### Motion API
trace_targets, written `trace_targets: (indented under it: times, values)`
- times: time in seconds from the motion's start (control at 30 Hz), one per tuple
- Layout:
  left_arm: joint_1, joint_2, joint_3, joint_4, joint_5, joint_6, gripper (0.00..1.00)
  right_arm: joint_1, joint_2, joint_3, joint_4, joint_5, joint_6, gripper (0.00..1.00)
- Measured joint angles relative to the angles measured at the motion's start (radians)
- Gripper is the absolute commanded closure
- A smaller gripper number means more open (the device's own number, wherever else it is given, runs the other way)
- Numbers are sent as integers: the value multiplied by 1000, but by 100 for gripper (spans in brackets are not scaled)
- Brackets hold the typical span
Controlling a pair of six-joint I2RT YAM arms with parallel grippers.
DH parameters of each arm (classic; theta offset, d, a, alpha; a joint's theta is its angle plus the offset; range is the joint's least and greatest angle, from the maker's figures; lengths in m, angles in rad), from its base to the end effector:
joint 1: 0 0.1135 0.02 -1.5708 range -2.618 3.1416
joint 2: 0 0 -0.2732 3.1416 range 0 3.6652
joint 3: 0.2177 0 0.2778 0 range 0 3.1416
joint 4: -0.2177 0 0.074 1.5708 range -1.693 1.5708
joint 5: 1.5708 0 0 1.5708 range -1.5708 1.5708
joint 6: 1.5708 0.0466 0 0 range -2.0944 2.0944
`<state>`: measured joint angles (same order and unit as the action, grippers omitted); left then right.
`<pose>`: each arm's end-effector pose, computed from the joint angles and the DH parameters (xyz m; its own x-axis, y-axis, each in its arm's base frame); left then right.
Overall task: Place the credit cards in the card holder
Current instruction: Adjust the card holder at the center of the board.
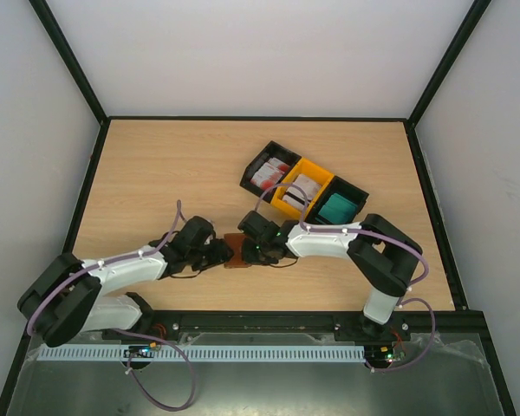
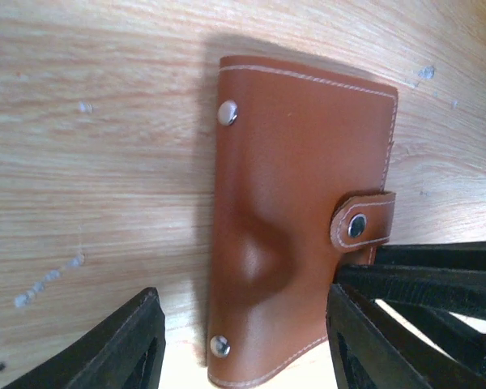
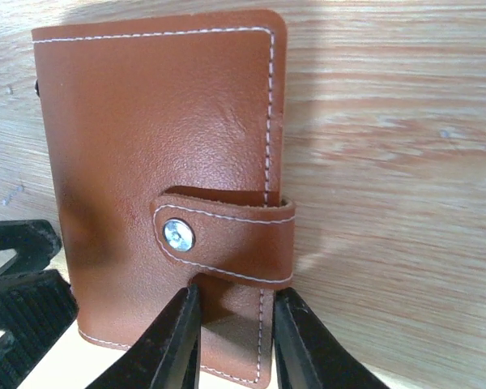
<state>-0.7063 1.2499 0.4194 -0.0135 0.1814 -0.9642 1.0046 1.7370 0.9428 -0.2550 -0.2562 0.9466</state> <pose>0.1777 -0.1626 0.1234 -0.9235 -0.2744 -0.2680 -0.0512 0.7807 -0.6228 0.1818 0.3080 0.1283 -0.9892 -0.0930 -0.1129 -0.1393 0.8347 0.5327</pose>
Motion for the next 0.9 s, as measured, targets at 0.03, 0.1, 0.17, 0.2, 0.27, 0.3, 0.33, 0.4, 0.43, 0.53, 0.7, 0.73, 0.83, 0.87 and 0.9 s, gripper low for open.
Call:
trace_targets:
  times: [0.03, 0.1, 0.17, 0.2, 0.27, 0.3, 0.33, 0.4, 0.43, 0.53, 0.7, 0.73, 0.83, 0.87, 0.9]
  values:
    - [7, 3, 0, 4, 3, 7, 43, 0, 4, 4, 0, -3, -7, 80]
    - [21, 8, 0, 11, 12, 19, 44, 0, 10, 11, 1, -11, -25, 81]
    - [39, 15, -1, 21, 27, 31, 45, 0, 13, 13, 5, -21, -44, 83]
    - [50, 19, -1, 28, 37, 38, 45, 0, 14, 13, 7, -26, -51, 84]
    - [73, 28, -2, 40, 60, 53, 45, 0, 18, 14, 17, -42, -71, 85]
    - [85, 33, -2, 47, 75, 62, 45, 0, 21, 14, 22, -50, -81, 86]
    - [95, 36, -3, 54, 92, 69, 45, -1, 21, 14, 25, -56, -91, 86]
    - [130, 41, -15, 76, 153, 87, 47, -4, 23, 15, 26, -69, -112, 86]
    - [148, 42, -23, 89, 183, 93, 47, -6, 23, 15, 26, -75, -121, 86]
    - [190, 43, -46, 118, 263, 111, 50, -9, 27, 18, 26, -99, -143, 86]
    - [213, 42, -63, 136, 312, 134, 57, -15, 43, 25, 37, -142, -157, 85]
    - [216, 43, -67, 139, 315, 137, 57, -17, 45, 26, 40, -149, -157, 85]
    - [224, 42, -84, 163, 328, 142, 64, -20, 52, 32, 41, -161, -158, 84]
    - [226, 41, -90, 171, 330, 141, 66, -21, 53, 32, 41, -164, -157, 83]
    - [228, 40, -95, 178, 331, 138, 69, -22, 54, 32, 41, -165, -156, 82]
